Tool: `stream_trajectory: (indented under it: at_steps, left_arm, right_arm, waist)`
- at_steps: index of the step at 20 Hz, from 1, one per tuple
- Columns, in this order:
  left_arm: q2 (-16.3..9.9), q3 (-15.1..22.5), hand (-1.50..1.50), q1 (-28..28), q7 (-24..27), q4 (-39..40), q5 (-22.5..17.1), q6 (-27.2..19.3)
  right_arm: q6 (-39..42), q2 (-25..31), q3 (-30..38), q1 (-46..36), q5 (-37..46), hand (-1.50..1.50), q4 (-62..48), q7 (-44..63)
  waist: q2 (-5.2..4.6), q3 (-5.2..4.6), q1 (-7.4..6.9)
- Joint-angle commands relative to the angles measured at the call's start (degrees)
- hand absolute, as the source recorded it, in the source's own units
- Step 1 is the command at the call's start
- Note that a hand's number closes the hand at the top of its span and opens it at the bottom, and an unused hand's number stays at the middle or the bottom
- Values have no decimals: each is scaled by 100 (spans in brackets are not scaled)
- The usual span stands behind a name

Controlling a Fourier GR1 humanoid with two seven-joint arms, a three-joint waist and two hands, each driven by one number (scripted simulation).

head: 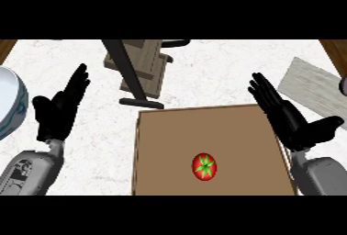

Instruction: Pick the tomato from the tray and place it in the tiered basket

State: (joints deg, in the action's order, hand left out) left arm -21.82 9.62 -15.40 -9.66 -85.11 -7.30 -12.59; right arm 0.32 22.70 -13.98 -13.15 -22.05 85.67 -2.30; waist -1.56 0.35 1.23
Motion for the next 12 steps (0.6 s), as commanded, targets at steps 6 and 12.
stream_trajectory:
  at_steps: [6,12]
  left_arm:
    - [676,394,0,442,1200,455,-120,563]
    - [770,355,0,537,1260,675,-409,993]
  right_arm:
    - [-2951,-2043,-1197,-573,1878,-150,-207,976]
    - [-4783,-2246,-2217,-993,1875,-150,-926,434]
  waist:
    - [141,-65,-201]
    - [133,-35,-258]
